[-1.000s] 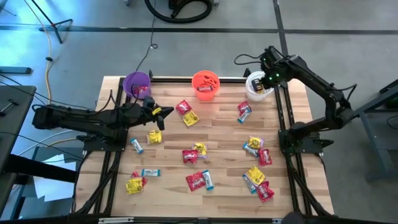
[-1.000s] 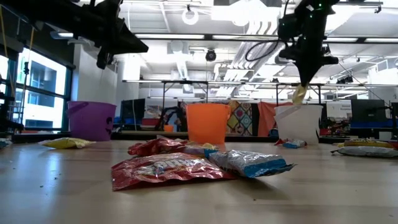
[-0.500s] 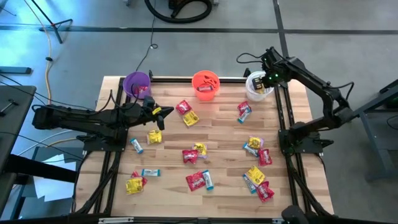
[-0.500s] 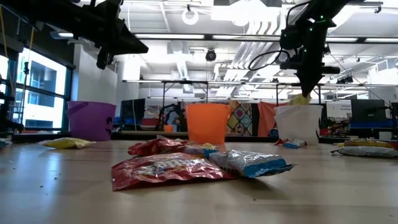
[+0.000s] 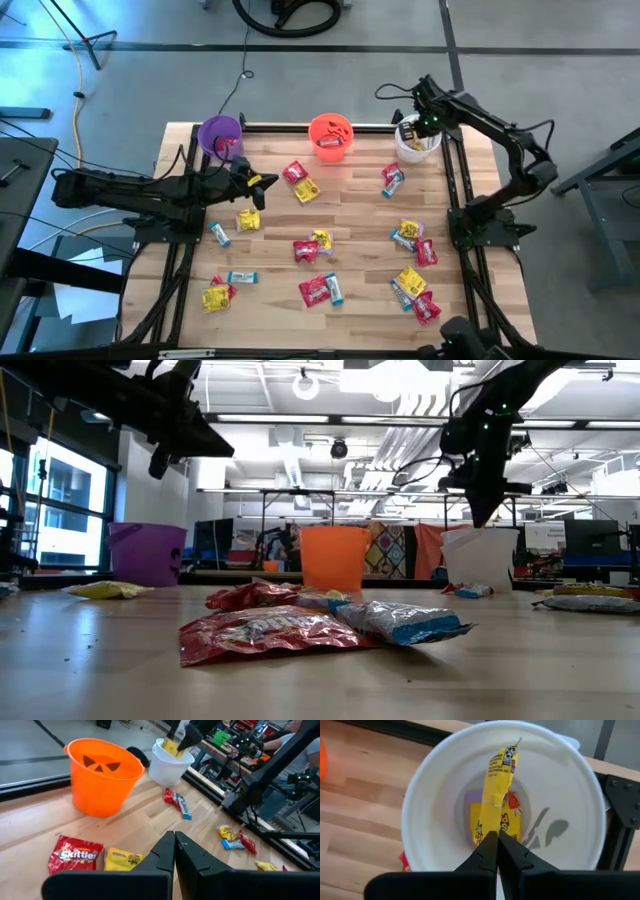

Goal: Organize candy in baskets
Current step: Put the yellow candy into the white bucket

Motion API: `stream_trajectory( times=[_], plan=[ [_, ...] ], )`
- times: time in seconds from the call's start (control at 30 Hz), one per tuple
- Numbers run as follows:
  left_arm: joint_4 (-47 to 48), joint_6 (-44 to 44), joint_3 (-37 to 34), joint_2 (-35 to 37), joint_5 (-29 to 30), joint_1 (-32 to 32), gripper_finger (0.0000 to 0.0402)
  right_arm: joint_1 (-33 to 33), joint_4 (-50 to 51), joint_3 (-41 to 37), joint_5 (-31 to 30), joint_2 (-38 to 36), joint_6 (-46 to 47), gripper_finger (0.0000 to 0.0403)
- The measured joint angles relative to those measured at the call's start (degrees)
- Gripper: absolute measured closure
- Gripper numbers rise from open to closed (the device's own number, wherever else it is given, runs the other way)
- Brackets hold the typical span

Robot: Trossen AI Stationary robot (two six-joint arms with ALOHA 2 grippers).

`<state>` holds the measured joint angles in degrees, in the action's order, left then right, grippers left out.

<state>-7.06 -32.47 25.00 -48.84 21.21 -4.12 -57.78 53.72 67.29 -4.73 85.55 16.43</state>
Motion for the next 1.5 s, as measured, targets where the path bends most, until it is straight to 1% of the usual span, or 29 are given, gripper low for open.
stream_trajectory(
  times=[0.23, 0.37, 0.47, 0.57, 0.77, 0.83, 0.9, 0.97, 1.03, 1.13, 1.2, 1.23, 1.27, 1.4, 1.5],
  plan=[
    [1.71, 1.09, 0.02, 0.0, -0.12, -1.41, 0.0401, 0.0, -0.05, 0.0, 0.02, 2.24, -0.95, 0.0403],
    [3.61, 1.42, 0.02, 0.0, -3.11, -3.88, 0.0401, 0.1, 1.06, 0.0, -0.86, 2.13, -0.75, 0.0395],
    [4.64, 4.01, 0.02, 0.0, -8.47, -6.28, 0.0401, 0.42, 2.27, 0.13, -2.74, 1.41, 0.5, 0.0365],
    [6.5, 8.75, 0.01, 0.0, -14.07, -9.07, 0.0401, 0.93, 4.18, 1.13, -5.57, 0.96, 1.45, 0.0321],
    [8.27, 12.61, 0.02, 0.0, -26.57, -14.72, 0.0401, 3.33, 9.09, 6.28, -6.28, -0.14, -0.02, 0.0235],
    [9.58, 13.74, 0.02, 0.0, -27.89, -15.7, 0.0401, 4.48, 10.33, 8.74, -6.26, -0.81, -0.72, 0.0217],
    [10.49, 13.92, 0.02, 0.0, -27.98, -16.76, 0.0401, 5.99, 11.53, 11.23, -6.23, -1.54, 0.5, 0.0212],
    [10.59, 13.65, 0.02, 0.0, -28.61, -17.96, 0.0401, 7.97, 11.82, 13.27, -5.76, -2.52, 1.9, 0.022],
    [10.66, 14.14, 0.02, 0.0, -30.05, -19.15, 0.0401, 10.57, 11.25, 14.92, -5.32, -3.48, 2.51, 0.0244],
    [10.67, 13.98, 0.02, 0.0, -31.2, -20.78, 0.0402, 14.83, 9.89, 15.53, -4.05, -5.18, 1.48, 0.0308],
    [10.65, 14.1, 0.02, 0.0, -31.61, -21.7, 0.0401, 17.42, 5.55, 14.33, -2.03, -6.54, 0.9, 0.0364],
    [10.68, 14.44, 0.02, -0.02, -31.71, -22.09, 0.0402, 18.59, 3.13, 13.49, -0.68, -7.05, 0.43, 0.0383],
    [10.6, 14.78, 0.02, -0.21, -31.75, -22.42, 0.0401, 19.86, 0.51, 12.54, 0.97, -7.43, -0.05, 0.0391],
    [10.61, 14.57, 0.02, -2.14, -31.86, -23.34, 0.0402, 23.32, -10.44, 7.38, 10.06, -7.59, -0.93, 0.0386],
    [10.7, 13.67, 0.02, -4.72, -32.09, -22.9, 0.0402, 25.44, -18.61, 2.13, 14.53, -7.59, -1.07, 0.0399]
  ],
)
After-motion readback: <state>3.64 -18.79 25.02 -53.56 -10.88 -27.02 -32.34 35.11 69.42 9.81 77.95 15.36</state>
